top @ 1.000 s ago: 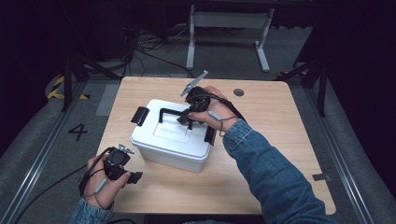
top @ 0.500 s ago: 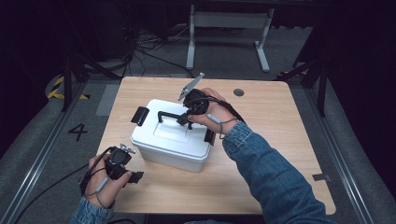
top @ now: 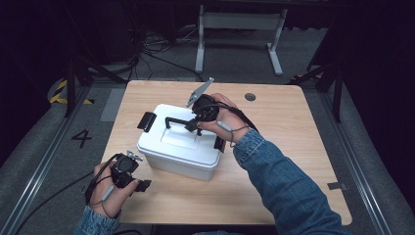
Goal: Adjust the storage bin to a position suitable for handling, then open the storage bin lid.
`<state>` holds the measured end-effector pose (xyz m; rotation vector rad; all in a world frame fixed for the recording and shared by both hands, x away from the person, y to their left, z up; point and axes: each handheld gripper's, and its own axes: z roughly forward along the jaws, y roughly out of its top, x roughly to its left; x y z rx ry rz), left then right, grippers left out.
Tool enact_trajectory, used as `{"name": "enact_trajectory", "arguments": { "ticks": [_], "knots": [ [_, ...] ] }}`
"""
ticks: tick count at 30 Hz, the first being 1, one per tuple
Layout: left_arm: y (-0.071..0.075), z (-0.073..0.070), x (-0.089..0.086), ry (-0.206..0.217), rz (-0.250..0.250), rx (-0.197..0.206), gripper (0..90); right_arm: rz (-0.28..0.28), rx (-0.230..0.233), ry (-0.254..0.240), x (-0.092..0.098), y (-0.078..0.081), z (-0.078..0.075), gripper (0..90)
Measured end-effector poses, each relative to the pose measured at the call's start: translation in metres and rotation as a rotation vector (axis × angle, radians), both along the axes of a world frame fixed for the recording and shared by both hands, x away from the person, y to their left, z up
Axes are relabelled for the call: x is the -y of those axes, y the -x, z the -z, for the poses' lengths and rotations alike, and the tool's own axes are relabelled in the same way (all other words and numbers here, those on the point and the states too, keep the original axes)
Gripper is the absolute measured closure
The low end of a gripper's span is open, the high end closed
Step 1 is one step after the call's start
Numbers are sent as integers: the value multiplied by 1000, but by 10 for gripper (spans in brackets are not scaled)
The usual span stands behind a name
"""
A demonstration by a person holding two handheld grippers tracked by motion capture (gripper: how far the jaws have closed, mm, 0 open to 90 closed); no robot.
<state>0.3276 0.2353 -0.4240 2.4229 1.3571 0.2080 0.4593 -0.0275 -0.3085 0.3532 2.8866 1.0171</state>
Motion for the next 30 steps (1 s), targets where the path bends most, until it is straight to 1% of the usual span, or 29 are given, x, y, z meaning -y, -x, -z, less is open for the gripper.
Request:
{"name": "enact_trajectory", "arguments": {
  "ticks": [1,6,8,9,11,15,16,20,21,22,27,28,29,30],
  "knots": [
    [0,0,0,-2,2,0,214,1,9,-6,0,1,-1,851],
    [0,0,0,1,-1,-2,214,-8,23,-22,0,3,-5,851],
    [0,0,0,-4,6,1,214,-12,26,-32,1,4,-8,851],
    [0,0,0,3,3,-6,214,-10,24,-39,2,5,-11,851],
    [0,0,1,3,3,-5,214,-12,25,-44,2,5,-13,851],
    [1,0,1,6,3,-6,214,-12,33,-64,4,7,-22,851],
    [0,0,0,3,5,-2,214,-10,42,-67,5,8,-26,851],
    [1,0,1,6,2,-5,214,-5,46,-76,8,9,-32,851],
    [1,0,1,-4,0,-3,214,-3,52,-84,11,11,-36,851],
    [0,0,1,-5,5,-4,214,-3,52,-84,11,11,-36,851],
    [0,0,1,-7,2,-4,214,10,61,-102,18,14,-47,851],
    [0,0,1,-15,3,4,214,11,65,-103,19,14,-49,851],
    [0,0,2,1,3,-11,214,15,65,-104,21,14,-50,851],
    [0,1,1,-3,6,-6,214,16,68,-105,23,15,-52,851]
  ]
}}
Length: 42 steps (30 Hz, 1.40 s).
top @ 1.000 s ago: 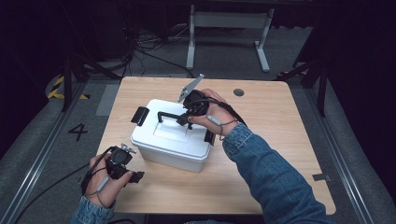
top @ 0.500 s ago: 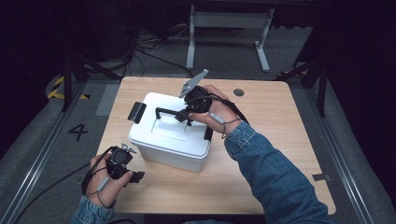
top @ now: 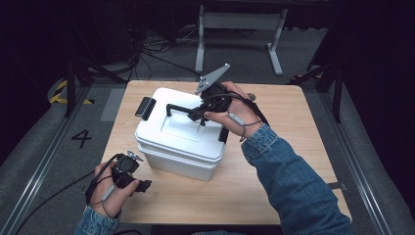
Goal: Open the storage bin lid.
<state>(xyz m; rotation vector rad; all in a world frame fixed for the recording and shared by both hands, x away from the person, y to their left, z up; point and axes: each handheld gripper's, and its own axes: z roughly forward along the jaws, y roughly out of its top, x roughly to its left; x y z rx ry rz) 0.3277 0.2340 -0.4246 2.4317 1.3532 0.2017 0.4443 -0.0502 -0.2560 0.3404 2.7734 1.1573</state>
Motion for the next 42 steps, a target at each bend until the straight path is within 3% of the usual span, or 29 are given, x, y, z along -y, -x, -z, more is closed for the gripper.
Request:
{"name": "enact_trajectory", "arguments": {
  "ticks": [6,18,22,27,42],
  "knots": [
    [0,0,0,-2,1,-3,214,11,8,-9,9,3,-7,851],
    [-1,1,2,-1,-2,-9,214,66,-3,-49,51,7,-12,850],
    [-1,1,2,-13,11,-5,211,106,-12,-53,76,7,-9,850],
    [-1,0,2,2,26,-15,182,152,-18,-59,103,7,-6,850],
    [-1,1,3,-1,20,-21,181,296,-19,-45,174,6,1,850]
  ]
}}
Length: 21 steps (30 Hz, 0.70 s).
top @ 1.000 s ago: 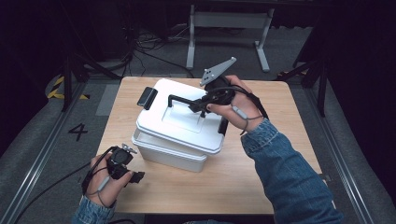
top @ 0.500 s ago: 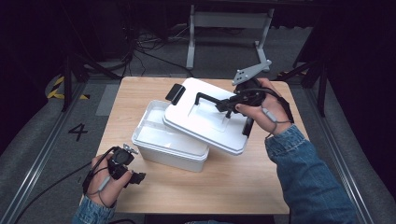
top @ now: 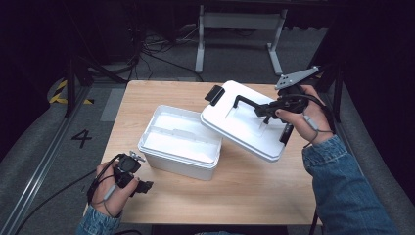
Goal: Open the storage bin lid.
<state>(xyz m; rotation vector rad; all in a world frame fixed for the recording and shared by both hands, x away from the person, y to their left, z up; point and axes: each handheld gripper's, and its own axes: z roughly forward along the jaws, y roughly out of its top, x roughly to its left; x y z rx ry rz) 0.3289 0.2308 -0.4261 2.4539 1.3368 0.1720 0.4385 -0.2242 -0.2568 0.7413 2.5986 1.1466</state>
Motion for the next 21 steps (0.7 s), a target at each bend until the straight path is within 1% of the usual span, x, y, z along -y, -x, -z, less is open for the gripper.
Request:
{"name": "enact_trajectory", "arguments": {
  "ticks": [4,10,11,13,17,21],
  "knots": [
    [0,0,0,-2,-2,1,181,36,1,2,15,-2,1,850],
    [0,1,0,-2,-2,5,181,82,-10,16,37,-7,7,850],
    [-1,0,0,-11,5,10,181,91,-9,20,41,-8,8,850],
    [-1,1,0,-12,4,9,181,106,-10,20,47,-10,11,849],
    [-1,2,0,-13,7,-3,181,138,-23,26,58,-13,15,849],
    [-1,2,0,-10,4,-3,181,162,-34,31,67,-17,20,849]
  ]
}}
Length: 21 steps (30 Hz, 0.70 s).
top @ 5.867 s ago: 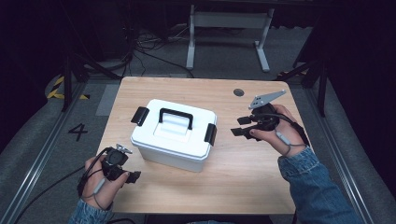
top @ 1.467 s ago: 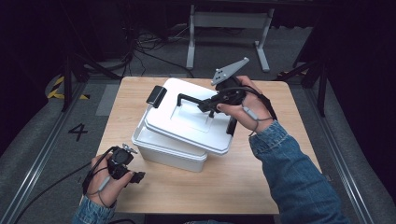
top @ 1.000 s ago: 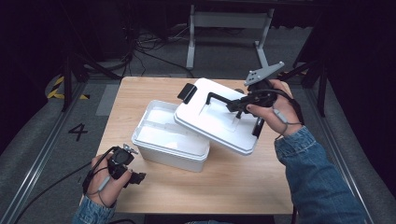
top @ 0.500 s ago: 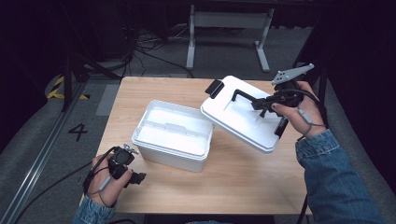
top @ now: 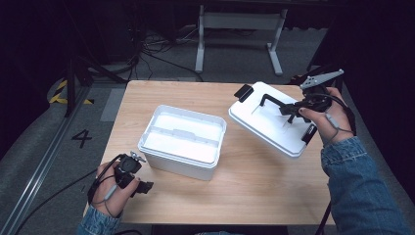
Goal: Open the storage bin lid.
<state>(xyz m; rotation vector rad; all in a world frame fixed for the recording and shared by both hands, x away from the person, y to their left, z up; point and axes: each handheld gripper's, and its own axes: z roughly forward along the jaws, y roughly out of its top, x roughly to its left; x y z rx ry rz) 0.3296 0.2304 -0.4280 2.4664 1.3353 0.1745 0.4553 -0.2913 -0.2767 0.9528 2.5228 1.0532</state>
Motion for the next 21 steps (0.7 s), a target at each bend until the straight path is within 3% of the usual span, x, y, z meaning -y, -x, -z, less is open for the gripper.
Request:
{"name": "enact_trajectory", "arguments": {
  "ticks": [5,21],
  "knots": [
    [1,0,0,8,-16,-17,181,29,-18,13,9,-5,9,849],
    [-1,2,-1,-3,-4,-7,181,93,-91,35,26,-23,53,849]
  ]
}}
